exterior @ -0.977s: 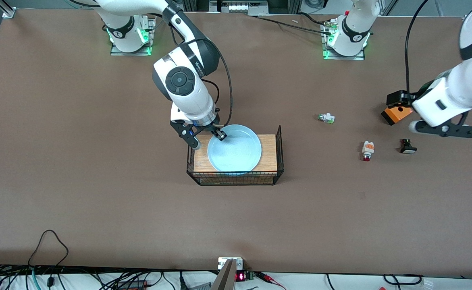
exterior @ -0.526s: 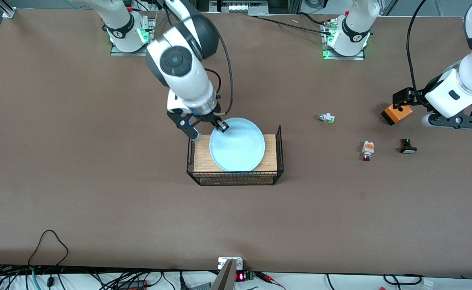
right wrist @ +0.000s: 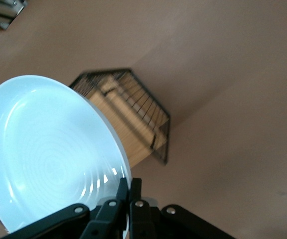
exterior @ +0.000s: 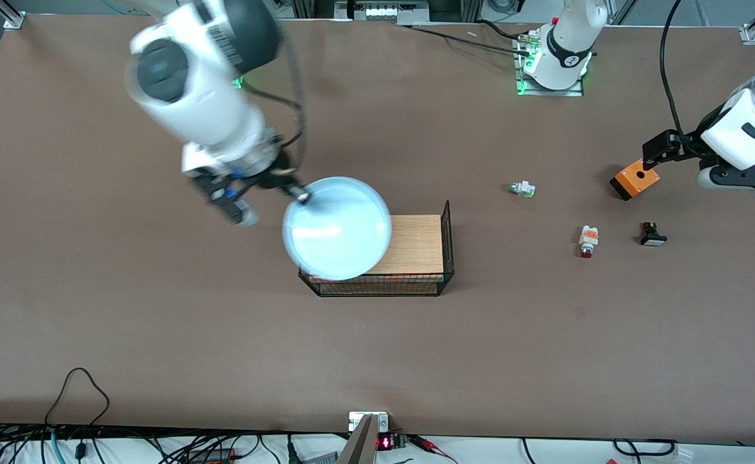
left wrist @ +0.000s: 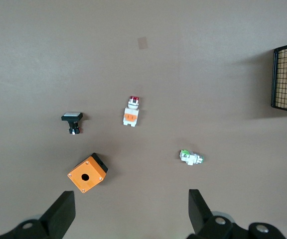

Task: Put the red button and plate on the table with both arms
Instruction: 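Lift the blue plate out of the basket with the right gripper, then lower the blue plate onto the table beside the basket with the right gripper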

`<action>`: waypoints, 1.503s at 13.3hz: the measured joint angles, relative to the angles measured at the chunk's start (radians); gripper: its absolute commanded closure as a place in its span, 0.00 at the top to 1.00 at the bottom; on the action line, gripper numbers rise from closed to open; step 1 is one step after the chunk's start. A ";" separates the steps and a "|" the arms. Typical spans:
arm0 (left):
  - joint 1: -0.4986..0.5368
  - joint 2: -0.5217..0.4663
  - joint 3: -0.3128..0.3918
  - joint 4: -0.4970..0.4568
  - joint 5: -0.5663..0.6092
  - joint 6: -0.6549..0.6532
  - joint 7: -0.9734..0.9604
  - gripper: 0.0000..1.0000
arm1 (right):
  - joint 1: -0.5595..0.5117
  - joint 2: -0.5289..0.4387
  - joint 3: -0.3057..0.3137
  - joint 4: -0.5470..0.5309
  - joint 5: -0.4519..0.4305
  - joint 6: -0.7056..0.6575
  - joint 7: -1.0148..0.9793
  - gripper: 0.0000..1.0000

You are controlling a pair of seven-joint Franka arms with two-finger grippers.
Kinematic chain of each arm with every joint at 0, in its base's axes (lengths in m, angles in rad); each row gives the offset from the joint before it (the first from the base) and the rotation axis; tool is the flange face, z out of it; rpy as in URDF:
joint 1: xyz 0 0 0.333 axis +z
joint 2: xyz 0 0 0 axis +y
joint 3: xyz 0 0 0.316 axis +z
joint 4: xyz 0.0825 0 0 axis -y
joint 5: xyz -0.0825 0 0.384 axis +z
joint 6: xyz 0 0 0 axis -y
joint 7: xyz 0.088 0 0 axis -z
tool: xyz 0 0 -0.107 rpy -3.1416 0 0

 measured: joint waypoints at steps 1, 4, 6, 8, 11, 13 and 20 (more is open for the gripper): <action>0.000 0.000 0.001 -0.003 0.000 0.002 0.000 1.00 | -0.053 0.001 -0.002 0.000 0.003 -0.032 -0.089 0.00; 0.000 0.001 0.002 -0.003 0.000 0.004 0.000 1.00 | -0.207 0.002 -0.007 0.000 0.005 -0.145 -0.376 0.00; 0.000 0.001 0.002 -0.003 0.000 0.004 0.000 1.00 | -0.321 0.001 -0.014 -0.005 0.005 -0.185 -0.609 0.00; -0.001 0.001 0.003 -0.003 0.000 0.005 0.000 1.00 | -0.446 0.002 -0.018 -0.045 0.002 -0.202 -0.823 0.00; -0.001 0.020 0.004 0.015 0.000 0.002 0.000 1.00 | -0.553 0.002 -0.020 -0.210 -0.063 -0.124 -1.058 0.00; -0.004 0.074 0.004 0.087 0.000 -0.041 0.000 1.00 | -0.571 0.004 -0.019 -0.348 -0.083 0.028 -1.149 0.00; -0.003 0.128 0.004 0.157 0.000 -0.054 0.000 1.00 | -0.583 0.017 -0.014 -0.794 -0.085 0.635 -1.334 0.07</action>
